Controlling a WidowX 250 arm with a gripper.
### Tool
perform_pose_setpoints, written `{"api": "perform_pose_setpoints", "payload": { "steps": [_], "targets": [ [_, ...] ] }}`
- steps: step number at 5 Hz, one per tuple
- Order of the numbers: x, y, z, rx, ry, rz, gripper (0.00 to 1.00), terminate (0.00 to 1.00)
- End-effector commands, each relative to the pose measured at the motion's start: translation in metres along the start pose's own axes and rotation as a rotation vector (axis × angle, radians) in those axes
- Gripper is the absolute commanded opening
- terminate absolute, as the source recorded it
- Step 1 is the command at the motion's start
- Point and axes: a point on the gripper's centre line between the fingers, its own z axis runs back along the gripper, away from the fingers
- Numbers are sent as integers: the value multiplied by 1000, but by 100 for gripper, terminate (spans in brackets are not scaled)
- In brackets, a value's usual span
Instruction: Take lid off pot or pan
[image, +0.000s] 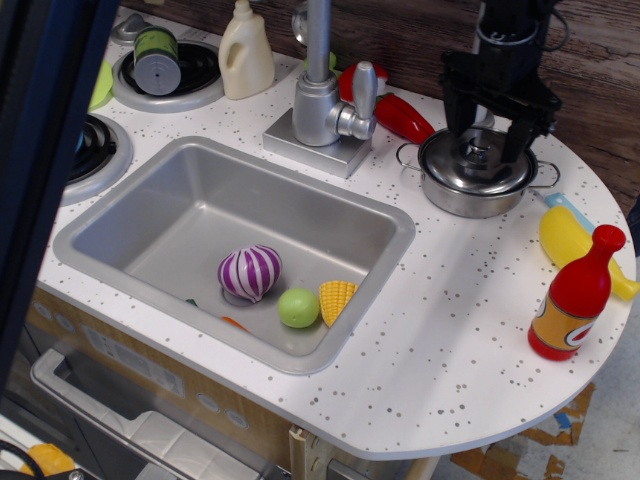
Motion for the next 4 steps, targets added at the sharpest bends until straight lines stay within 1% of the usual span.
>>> {"api": "perform_pose_setpoints", "payload": {
  "steps": [1, 2, 3, 4],
  "targets": [
    [14, 10, 14, -2, -54, -9, 0, 0],
    [14, 9, 14, -2, -51, -5, 0, 0],
    [15, 5, 21, 14, -42, 10, 0, 0],
    [17, 0, 33, 29, -26, 17, 0, 0]
  ]
}}
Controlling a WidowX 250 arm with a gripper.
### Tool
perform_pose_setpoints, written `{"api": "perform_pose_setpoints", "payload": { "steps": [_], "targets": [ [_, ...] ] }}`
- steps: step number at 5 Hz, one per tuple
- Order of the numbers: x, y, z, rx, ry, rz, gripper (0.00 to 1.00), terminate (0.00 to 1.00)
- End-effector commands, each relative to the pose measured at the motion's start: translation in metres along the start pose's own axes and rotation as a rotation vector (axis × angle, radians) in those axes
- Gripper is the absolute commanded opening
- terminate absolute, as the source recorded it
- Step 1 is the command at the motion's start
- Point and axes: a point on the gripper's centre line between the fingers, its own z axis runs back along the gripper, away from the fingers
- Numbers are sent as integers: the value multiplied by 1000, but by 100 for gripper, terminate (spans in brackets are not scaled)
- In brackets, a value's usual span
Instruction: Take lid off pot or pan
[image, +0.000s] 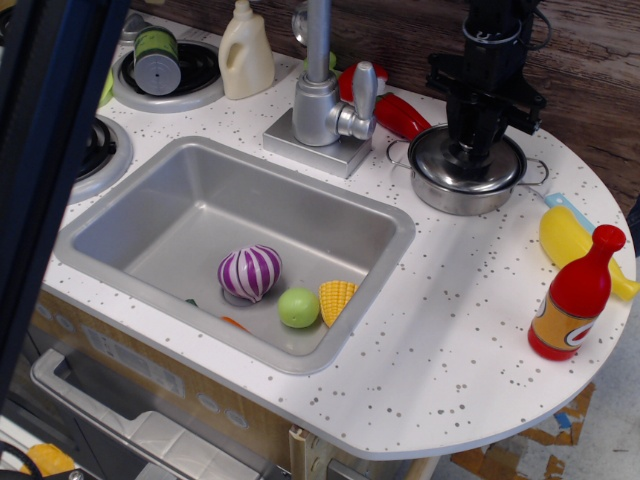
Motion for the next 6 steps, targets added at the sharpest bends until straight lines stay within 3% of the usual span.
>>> {"api": "perform_pose_setpoints", "payload": {
  "steps": [1, 2, 3, 5, 6],
  "targets": [
    [18, -7, 51, 45, -64, 7, 0, 0],
    [16, -11, 68, 87, -40, 24, 0, 0],
    [8, -10, 76, 90, -24, 52, 0, 0],
    [-40, -17, 74, 68, 4, 164, 0, 0],
    [-69, -21, 68, 28, 11, 211, 0, 0]
  ]
}}
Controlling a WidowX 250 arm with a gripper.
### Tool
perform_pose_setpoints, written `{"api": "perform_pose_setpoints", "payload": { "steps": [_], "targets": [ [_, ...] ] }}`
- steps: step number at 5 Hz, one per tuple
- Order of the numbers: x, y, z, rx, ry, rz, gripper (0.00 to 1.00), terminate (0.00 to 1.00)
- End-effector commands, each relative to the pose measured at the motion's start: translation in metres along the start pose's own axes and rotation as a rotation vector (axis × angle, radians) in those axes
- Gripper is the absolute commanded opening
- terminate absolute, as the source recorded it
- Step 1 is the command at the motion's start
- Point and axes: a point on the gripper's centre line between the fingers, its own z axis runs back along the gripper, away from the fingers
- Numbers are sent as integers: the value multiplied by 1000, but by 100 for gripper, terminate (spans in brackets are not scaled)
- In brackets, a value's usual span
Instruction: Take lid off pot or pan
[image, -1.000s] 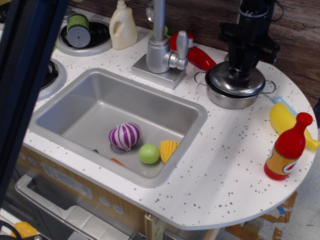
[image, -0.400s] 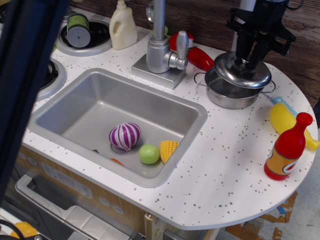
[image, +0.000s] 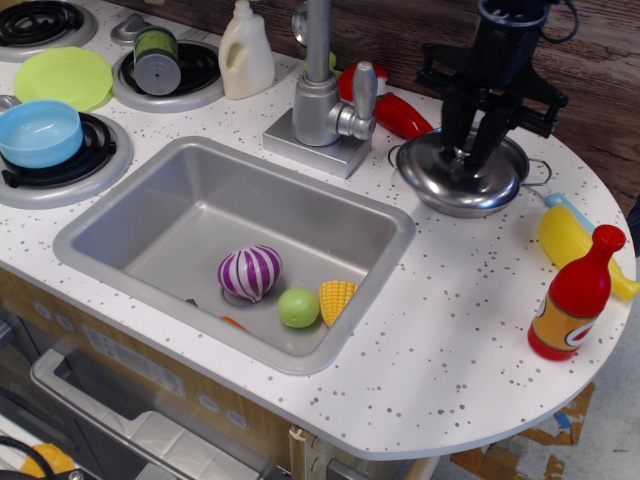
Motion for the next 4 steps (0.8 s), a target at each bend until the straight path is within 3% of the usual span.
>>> {"api": "perform_pose_setpoints", "payload": {
  "steps": [1, 3, 4],
  "targets": [
    [-27, 0, 10, -40, -93, 79, 0, 0],
    [-49, -4, -14, -58, -151, 122, 0, 0],
    [-52, -5, -17, -53, -156, 124, 0, 100]
  ]
}}
